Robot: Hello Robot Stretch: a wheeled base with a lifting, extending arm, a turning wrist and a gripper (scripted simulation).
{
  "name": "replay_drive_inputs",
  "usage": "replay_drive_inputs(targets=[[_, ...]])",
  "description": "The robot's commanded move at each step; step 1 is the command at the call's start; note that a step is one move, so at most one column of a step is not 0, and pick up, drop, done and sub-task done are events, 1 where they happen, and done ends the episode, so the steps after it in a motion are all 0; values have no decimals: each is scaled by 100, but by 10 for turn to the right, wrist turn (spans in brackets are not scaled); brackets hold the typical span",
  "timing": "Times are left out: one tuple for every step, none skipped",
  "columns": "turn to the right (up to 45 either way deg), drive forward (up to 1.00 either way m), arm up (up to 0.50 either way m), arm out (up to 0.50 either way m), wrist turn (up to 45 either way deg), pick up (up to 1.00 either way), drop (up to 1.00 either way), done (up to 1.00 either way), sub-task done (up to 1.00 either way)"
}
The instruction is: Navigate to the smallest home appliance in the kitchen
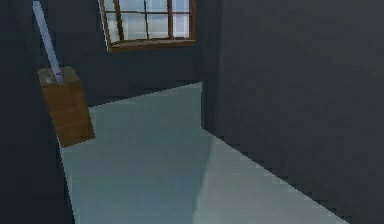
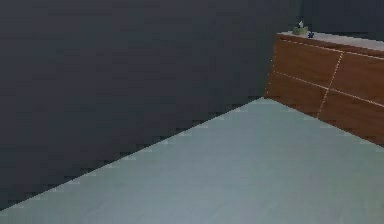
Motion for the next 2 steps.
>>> replay_drive_inputs(targets=[[0,100,0,0,0,0,0,0,0],[-30,0,0,0,0,0,0,0,0]])
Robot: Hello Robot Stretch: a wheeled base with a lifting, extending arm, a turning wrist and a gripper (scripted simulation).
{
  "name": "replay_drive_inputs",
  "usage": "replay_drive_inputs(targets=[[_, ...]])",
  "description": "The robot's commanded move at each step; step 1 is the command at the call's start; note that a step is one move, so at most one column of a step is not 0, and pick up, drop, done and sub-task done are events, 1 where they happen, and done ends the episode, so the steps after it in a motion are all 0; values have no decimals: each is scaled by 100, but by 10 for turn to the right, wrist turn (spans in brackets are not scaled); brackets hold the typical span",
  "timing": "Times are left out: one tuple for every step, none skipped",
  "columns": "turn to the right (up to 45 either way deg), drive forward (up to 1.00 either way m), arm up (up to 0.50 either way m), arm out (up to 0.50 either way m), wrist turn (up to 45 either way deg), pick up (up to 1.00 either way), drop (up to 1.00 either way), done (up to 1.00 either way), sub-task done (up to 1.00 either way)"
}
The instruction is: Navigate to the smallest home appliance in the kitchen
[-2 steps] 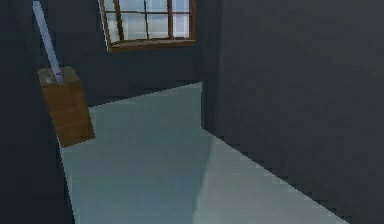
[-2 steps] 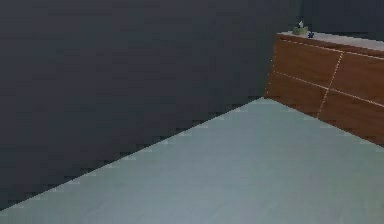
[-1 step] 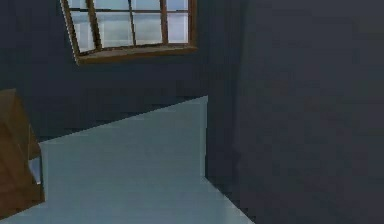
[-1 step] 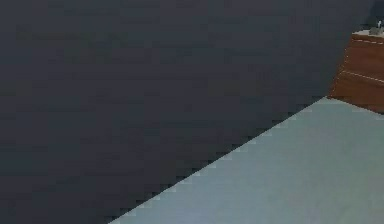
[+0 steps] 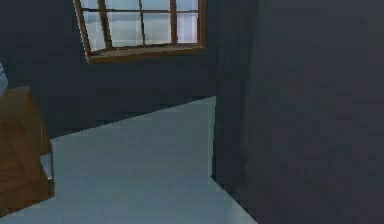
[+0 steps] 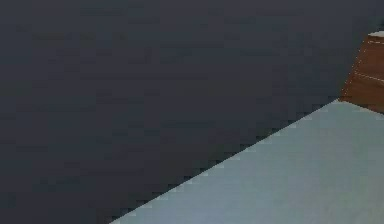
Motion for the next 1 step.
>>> replay_drive_inputs(targets=[[450,0,0,0,0,0,0,0,0]])
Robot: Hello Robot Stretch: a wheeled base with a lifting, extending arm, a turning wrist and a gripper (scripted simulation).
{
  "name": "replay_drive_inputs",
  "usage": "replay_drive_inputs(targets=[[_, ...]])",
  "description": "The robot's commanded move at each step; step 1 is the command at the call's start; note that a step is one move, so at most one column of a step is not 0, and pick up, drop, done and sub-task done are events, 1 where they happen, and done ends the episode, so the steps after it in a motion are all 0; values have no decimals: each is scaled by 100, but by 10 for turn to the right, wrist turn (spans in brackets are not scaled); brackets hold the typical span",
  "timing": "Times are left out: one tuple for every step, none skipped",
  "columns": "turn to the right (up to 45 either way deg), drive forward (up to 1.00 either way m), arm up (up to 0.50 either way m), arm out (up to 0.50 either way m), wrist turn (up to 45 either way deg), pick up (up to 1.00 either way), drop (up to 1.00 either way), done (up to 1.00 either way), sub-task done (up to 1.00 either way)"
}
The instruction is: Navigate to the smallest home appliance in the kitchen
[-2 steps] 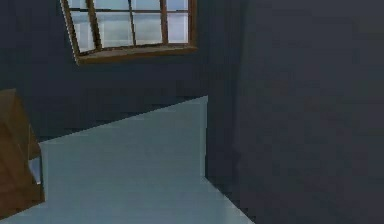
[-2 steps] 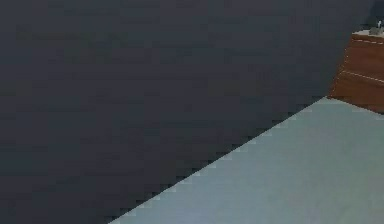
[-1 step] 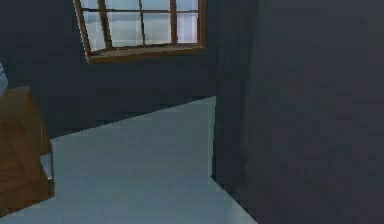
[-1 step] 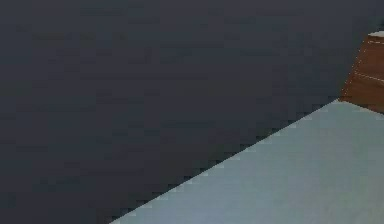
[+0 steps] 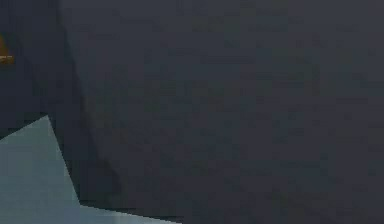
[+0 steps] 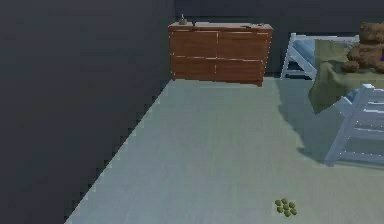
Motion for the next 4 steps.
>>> replay_drive_inputs(targets=[[90,0,0,0,0,0,0,0,0],[0,5,0,0,0,0,0,0,0],[-450,0,0,0,0,0,0,0,0],[-240,0,0,0,0,0,0,0,0]])
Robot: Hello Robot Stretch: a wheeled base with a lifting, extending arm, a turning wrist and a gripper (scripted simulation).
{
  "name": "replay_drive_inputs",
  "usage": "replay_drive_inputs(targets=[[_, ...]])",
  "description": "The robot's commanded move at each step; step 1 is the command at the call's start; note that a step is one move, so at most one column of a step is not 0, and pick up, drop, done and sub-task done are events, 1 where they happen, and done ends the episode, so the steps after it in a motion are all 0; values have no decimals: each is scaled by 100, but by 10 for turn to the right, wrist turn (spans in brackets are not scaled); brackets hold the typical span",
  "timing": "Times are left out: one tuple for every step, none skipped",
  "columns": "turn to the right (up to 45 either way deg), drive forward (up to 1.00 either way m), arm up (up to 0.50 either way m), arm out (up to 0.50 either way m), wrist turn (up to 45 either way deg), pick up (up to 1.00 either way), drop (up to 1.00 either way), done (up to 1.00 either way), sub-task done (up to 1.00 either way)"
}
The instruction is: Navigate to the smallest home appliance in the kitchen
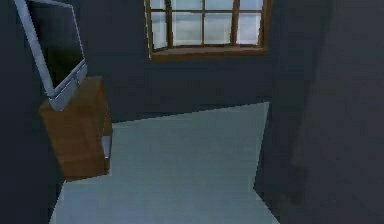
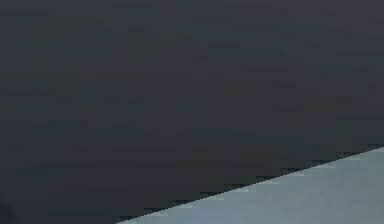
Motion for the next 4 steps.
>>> replay_drive_inputs(targets=[[0,100,0,0,0,0,0,0,0],[-30,0,0,0,0,0,0,0,0],[0,40,0,0,0,0,0,0,0],[180,0,0,0,0,0,0,0,0]])
